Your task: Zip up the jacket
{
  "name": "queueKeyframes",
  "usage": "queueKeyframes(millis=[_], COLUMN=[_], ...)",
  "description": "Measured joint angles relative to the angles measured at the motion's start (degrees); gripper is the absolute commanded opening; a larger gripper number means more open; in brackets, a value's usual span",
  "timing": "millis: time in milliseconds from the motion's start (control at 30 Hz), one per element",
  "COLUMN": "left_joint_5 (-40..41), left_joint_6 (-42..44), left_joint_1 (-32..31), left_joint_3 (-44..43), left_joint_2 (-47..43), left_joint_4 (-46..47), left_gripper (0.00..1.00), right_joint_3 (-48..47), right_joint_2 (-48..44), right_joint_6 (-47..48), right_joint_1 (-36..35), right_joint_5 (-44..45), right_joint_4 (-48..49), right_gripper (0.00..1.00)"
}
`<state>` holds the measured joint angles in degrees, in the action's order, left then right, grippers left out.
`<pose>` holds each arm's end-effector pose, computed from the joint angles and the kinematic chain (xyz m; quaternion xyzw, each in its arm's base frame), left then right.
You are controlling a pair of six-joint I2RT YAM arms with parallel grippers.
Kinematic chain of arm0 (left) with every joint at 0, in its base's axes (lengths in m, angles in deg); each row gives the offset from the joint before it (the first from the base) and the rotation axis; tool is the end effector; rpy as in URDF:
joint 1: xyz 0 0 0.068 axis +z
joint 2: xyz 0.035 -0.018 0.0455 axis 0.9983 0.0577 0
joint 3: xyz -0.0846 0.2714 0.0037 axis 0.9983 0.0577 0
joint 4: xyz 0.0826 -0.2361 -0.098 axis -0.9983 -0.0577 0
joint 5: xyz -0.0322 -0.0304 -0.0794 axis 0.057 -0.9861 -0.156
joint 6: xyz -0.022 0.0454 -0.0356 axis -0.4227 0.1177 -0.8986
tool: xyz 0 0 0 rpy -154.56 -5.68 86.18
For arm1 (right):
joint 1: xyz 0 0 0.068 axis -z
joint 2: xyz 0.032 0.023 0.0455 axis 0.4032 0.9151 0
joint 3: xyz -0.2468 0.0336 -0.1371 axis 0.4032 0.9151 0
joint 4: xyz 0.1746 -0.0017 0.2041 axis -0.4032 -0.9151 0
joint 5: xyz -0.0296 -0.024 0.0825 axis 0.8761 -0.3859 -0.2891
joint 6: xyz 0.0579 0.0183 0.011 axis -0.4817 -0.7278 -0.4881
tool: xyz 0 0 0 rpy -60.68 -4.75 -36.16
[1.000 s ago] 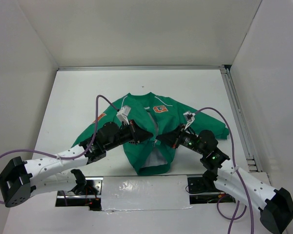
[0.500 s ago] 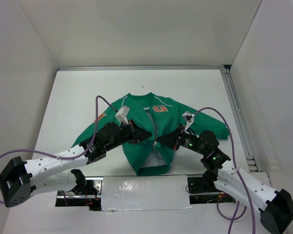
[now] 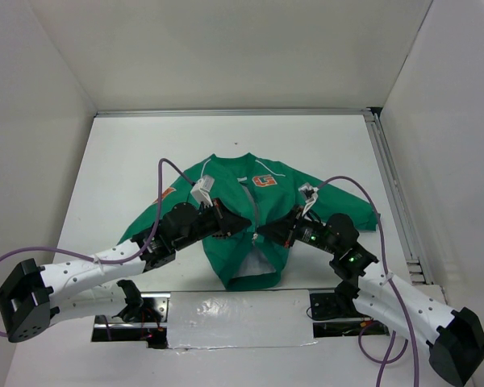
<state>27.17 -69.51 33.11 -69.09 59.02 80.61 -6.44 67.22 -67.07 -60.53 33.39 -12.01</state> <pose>0.1528 -0.2034 0.2801 -0.0686 0.7532 -0.5431 0.3646 0.1265 0.1201 0.2416 -0.1260 0.6935 0.5621 0.4327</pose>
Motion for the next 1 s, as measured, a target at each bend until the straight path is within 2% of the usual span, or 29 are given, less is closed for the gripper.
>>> queueKeyframes(millis=[1000], left_joint_5=[-2.34], left_joint_6=[-1.51], left_joint_1=[-0.63], left_joint_3=[0.00], left_joint_2=[0.31], left_joint_4=[0.85], left_gripper=[0.00], right_joint_3=[-0.28], right_joint_2=[-1.57], right_joint_6=[-0.48], right_joint_1=[0.00], right_joint_5=[5.73], right_joint_4=[2.62], right_gripper=[0.00])
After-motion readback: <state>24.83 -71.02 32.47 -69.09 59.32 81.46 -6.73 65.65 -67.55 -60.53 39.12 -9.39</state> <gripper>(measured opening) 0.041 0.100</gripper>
